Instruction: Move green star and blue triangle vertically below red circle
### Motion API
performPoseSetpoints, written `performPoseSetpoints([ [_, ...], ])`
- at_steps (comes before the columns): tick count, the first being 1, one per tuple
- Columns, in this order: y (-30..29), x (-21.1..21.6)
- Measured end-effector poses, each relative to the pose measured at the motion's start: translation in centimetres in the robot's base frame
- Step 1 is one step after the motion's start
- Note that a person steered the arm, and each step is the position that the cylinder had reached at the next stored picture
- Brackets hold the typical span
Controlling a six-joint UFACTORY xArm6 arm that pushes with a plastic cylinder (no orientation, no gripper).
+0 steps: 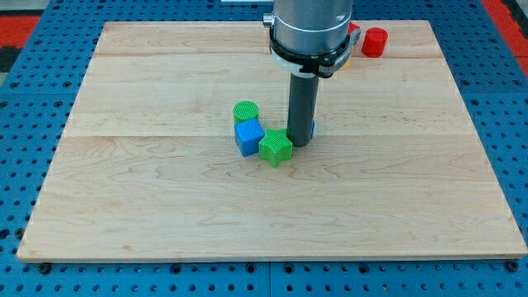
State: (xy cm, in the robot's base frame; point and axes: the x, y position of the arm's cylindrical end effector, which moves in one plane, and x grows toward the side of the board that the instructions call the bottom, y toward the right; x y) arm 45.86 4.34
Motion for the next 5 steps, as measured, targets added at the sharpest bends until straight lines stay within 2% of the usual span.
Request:
performPoseSetpoints([
  [1, -0.2, 5.6],
  [2, -4.1, 8.3],
  [3, -7.2, 6.3],
  [5, -1.8, -4.0],
])
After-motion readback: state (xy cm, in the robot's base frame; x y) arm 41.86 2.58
